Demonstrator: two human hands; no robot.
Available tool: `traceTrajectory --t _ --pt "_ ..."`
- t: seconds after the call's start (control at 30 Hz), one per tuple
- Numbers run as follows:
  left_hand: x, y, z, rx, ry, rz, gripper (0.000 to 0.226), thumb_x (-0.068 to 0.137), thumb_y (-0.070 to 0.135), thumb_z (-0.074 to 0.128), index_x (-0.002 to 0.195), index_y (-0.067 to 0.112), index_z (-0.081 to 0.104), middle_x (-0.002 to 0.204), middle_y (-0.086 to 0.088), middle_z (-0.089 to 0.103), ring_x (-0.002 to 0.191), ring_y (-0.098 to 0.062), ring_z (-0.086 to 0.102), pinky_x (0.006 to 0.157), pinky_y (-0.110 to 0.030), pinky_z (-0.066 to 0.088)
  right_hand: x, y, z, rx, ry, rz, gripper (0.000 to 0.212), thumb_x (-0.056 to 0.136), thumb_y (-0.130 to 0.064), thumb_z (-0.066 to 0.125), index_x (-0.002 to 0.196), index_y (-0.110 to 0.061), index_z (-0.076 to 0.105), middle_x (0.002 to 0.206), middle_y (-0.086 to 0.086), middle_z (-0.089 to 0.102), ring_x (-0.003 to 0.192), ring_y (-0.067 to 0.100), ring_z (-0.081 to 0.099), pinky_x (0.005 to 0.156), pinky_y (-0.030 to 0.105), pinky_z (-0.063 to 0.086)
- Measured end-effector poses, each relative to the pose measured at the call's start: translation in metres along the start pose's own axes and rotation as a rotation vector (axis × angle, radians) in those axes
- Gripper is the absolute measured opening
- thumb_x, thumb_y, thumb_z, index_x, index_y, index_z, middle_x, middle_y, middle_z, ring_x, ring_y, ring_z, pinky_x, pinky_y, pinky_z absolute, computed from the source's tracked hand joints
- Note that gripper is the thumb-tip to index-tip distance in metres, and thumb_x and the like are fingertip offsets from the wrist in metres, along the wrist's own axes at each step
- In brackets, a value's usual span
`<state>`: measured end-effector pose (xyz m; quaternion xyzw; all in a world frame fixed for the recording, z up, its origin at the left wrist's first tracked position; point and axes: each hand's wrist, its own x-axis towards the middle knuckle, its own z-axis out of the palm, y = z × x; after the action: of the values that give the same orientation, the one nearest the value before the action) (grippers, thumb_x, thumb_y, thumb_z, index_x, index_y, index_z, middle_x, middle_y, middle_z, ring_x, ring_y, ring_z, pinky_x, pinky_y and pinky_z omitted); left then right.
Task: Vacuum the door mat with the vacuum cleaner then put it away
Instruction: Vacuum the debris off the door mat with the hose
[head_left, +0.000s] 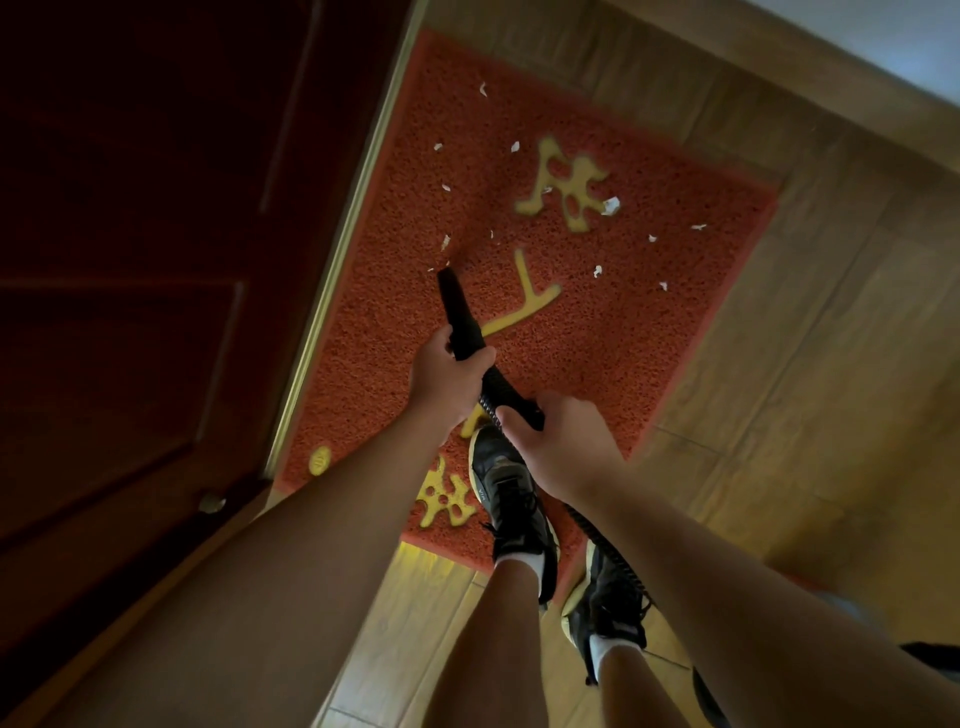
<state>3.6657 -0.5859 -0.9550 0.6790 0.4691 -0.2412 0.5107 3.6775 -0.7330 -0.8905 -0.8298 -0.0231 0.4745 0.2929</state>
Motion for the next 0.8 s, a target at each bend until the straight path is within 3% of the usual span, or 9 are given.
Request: traceTrajectory --t 0.13,0.33,0.6,0.7,0.8 --pt "0.002 -0.001 -0.004 0.001 0.011 0.0 0.052 0.093 0.029 0.071 0.14 0.015 0.055 0.124 -0.006 0.065 0.109 -0.026 0.064 0.088 -0.039 0.055 0.002 -0.002 0.004 0.01 -0.005 0.008 0.04 0.098 -0.042 0.056 0.068 -0.017 0.046 0.06 0.007 0.052 0.047 0.022 0.042 0.044 0.031 0.03" --pt "0.004 -0.001 -0.011 -0.037 0.017 -0.003 0.043 0.093 0.023 0.07 0.133 0.012 0.06 0.115 -0.004 0.067 0.102 -0.022 0.066 0.077 -0.031 0.052 0.005 -0.008 0.006 0.011 -0.011 -0.004 0.042 0.099 -0.043 0.056 0.066 -0.019 0.044 0.06 0.007 0.053 0.048 0.023 0.043 0.045 0.031 0.031" --pt "0.007 0.004 -0.005 -0.001 -0.017 0.014 0.049 0.093 0.027 0.071 0.139 0.016 0.057 0.126 -0.005 0.063 0.109 -0.025 0.064 0.092 -0.043 0.056 0.006 -0.004 0.002 0.004 0.013 0.004 0.04 0.098 -0.043 0.055 0.07 -0.015 0.05 0.062 0.011 0.059 0.047 0.028 0.047 0.044 0.033 0.032" --pt "0.008 0.007 -0.001 0.0 -0.014 0.03 0.043 0.094 0.025 0.07 0.134 0.015 0.06 0.121 -0.004 0.064 0.106 -0.024 0.063 0.087 -0.039 0.054 0.009 -0.003 -0.002 -0.003 0.028 0.0 0.041 0.098 -0.044 0.055 0.073 -0.011 0.054 0.064 0.013 0.063 0.054 0.035 0.057 0.044 0.038 0.038" --pt "0.011 0.01 -0.001 -0.007 -0.021 0.03 0.041 0.094 0.024 0.069 0.133 0.014 0.06 0.122 -0.004 0.064 0.105 -0.023 0.063 0.078 -0.032 0.049 0.012 -0.004 -0.004 0.0 0.029 0.009 0.041 0.098 -0.044 0.056 0.07 -0.014 0.052 0.062 0.011 0.061 0.049 0.031 0.053 0.044 0.04 0.04"
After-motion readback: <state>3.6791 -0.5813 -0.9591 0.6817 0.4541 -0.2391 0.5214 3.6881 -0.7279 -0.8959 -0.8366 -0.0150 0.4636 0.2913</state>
